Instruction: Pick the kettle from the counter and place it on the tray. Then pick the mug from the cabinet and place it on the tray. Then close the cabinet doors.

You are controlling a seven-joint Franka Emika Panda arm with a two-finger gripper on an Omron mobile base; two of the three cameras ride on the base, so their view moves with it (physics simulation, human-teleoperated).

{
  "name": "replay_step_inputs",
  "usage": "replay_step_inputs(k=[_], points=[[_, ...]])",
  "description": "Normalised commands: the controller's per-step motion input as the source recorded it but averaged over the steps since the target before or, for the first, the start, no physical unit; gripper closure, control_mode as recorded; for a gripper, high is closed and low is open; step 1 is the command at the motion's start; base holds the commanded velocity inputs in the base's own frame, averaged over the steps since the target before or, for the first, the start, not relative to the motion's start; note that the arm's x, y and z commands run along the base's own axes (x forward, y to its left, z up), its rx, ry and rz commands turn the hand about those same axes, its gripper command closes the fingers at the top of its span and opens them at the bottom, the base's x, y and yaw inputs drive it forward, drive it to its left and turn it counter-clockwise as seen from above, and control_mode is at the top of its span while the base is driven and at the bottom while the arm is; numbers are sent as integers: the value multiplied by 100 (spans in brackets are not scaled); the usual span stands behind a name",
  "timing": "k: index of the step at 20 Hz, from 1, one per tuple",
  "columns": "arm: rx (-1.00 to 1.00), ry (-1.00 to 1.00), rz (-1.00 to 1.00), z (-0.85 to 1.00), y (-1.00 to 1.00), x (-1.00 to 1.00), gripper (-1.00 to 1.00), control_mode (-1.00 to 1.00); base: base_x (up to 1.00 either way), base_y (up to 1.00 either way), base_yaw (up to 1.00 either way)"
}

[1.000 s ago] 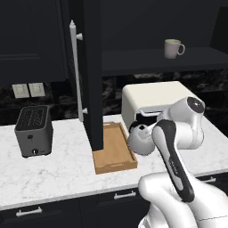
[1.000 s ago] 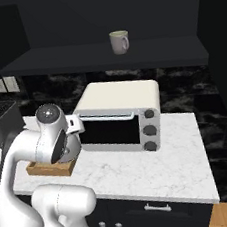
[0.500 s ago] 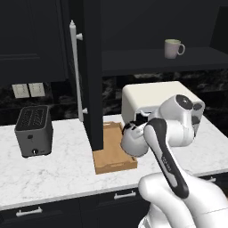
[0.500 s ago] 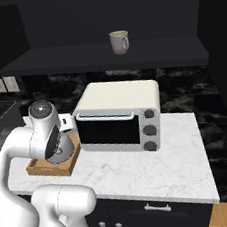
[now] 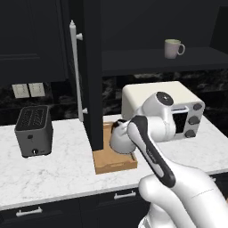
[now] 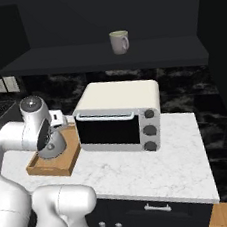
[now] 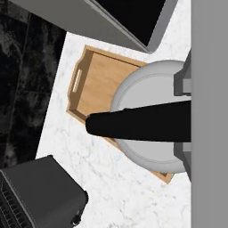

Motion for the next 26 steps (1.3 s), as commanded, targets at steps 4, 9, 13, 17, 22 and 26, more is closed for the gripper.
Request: replay_step_inputs(k=[4,9,13,17,22,26], points=[[0,0,-1,0,22,40,100,-100,0,0,0],[0,0,-10,-1,28,43,100,-100,0,0,0],[0,0,-16,-4,14,53,100,-100,0,0,0],[-2,0,-20,-9,1,54,100,-100,0,0,0],[-3,0,-21,-14,3,46,100,-100,0,0,0],[0,0,-11,-15,13,26,100,-100,0,0,0]])
